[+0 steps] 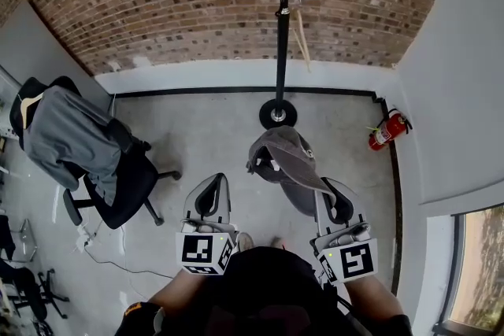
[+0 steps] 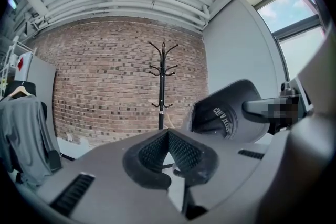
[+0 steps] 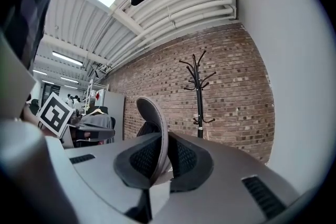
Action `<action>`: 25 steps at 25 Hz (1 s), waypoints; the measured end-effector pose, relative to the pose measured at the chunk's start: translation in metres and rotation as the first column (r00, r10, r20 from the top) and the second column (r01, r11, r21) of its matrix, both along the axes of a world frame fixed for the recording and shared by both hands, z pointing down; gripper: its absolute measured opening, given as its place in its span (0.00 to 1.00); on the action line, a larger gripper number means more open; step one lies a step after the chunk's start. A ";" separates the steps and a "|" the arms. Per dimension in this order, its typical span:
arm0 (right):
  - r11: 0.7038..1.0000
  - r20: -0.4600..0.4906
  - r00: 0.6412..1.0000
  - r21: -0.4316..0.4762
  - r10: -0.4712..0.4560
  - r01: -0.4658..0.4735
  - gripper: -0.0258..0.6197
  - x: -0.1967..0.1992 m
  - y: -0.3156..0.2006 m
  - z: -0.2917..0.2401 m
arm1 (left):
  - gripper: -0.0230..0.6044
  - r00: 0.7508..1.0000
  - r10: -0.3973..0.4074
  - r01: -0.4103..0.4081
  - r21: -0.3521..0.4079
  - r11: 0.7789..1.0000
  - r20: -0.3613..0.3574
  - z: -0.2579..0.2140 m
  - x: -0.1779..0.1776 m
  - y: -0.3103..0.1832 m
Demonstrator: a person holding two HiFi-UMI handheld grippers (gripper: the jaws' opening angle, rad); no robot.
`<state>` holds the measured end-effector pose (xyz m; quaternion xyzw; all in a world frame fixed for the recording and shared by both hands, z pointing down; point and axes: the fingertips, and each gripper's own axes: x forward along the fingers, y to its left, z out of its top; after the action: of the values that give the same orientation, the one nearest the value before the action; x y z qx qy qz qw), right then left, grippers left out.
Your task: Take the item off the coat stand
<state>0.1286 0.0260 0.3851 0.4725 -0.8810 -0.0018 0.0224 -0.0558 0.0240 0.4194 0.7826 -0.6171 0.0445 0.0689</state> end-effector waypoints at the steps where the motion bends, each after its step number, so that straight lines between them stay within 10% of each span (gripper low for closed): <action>1: 1.000 0.002 1.000 -0.005 0.004 -0.004 0.09 -0.002 0.001 0.001 | 0.07 1.000 -0.005 0.005 -0.004 1.000 -0.003 0.002 -0.006 0.003; 25: 0.998 -0.054 0.997 0.013 0.059 -0.058 0.09 -0.027 0.005 -0.002 | 0.07 0.999 0.036 -0.036 -0.005 0.999 0.005 0.009 -0.035 0.001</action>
<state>0.1012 0.0306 0.3834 0.4981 -0.8658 -0.0188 0.0437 -0.0910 0.0247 0.4281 0.7934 -0.6028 0.0493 0.0687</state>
